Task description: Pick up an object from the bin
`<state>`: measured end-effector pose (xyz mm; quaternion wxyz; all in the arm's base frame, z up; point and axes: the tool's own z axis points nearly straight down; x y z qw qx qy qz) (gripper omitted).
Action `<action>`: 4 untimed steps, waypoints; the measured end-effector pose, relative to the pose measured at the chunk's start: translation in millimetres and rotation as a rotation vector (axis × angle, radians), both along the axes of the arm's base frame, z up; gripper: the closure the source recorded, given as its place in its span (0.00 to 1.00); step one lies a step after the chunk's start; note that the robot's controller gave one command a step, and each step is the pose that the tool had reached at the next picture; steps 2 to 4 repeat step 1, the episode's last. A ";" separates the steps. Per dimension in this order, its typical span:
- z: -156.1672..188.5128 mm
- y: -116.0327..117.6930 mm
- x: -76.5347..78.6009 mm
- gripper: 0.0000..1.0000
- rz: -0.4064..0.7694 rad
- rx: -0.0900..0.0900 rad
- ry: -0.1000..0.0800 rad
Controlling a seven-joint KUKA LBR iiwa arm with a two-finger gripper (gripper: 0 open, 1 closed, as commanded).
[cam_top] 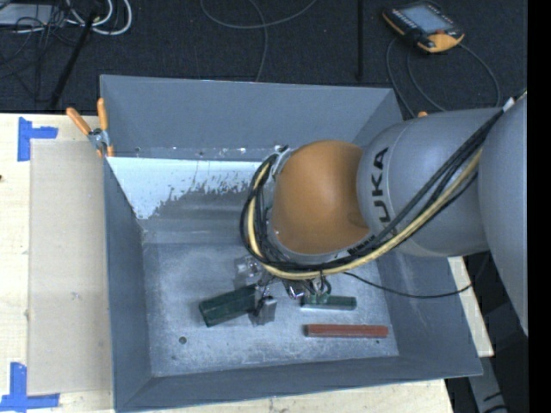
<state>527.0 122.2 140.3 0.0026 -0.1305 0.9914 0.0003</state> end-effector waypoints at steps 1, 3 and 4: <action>125.5 12.6 -34.1 1.00 -0.091 -0.001 0.005; 125.5 12.6 -34.1 1.00 -0.091 -0.001 0.005; 125.5 12.6 -34.1 1.00 -0.091 -0.001 0.005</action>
Offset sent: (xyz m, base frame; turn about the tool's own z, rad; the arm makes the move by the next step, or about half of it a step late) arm 0.0000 0.0000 0.0000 0.0000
